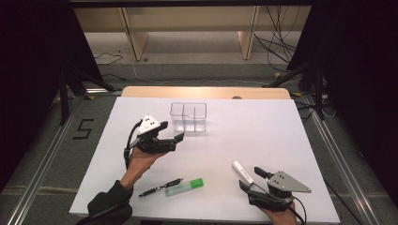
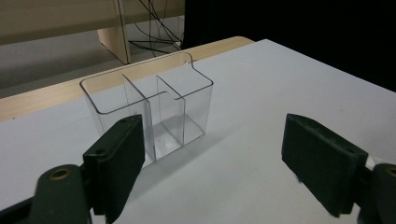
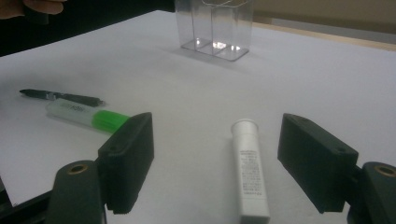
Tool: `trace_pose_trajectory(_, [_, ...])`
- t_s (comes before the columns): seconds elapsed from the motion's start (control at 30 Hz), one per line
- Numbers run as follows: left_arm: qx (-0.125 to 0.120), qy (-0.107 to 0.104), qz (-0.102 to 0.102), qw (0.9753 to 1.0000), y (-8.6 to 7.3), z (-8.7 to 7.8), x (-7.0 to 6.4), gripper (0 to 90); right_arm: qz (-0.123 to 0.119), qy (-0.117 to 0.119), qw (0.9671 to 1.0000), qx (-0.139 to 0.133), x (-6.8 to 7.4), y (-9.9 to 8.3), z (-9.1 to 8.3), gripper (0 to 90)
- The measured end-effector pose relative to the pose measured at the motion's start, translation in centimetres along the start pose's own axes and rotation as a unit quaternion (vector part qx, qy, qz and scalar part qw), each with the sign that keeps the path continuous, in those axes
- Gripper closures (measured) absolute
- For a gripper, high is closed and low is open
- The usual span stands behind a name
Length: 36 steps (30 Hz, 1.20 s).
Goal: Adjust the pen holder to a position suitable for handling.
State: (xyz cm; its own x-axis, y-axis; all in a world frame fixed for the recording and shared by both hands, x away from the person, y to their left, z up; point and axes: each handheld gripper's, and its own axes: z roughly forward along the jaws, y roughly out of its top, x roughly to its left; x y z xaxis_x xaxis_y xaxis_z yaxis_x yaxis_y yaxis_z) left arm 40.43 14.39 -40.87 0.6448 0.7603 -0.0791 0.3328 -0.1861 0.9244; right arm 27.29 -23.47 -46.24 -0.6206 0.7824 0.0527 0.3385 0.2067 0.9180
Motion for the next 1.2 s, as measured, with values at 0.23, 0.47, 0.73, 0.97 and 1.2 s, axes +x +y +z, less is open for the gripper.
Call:
trace_pose_trajectory(0.23, [0.005,0.003,-0.002,1.0,0.4,0.8,0.2,21.6,0.001,-0.001,1.0,0.001,0.0,0.0,0.0,27.8])
trace_pose_trajectory(0.47, [0.006,0.003,-0.003,1.0,0.6,1.4,0.4,27.7,0.0,0.0,1.0,0.0,0.0,0.0,0.0,27.9])
trace_pose_trajectory(0.73, [0.022,0.038,-0.026,0.9987,0.7,1.9,2.1,43.1,-0.001,0.0,1.0,0.0,0.1,0.0,0.0,27.9])
trace_pose_trajectory(0.97, [0.03,0.058,-0.053,0.9965,0.7,1.9,3.8,65.9,-0.001,0.0,1.0,0.0,0.1,0.0,0.1,27.9])
trace_pose_trajectory(1.2, [0.036,0.069,-0.067,0.9947,0.7,2.2,5.0,81.9,-0.001,0.0,1.0,0.001,0.1,0.0,0.0,28.0])
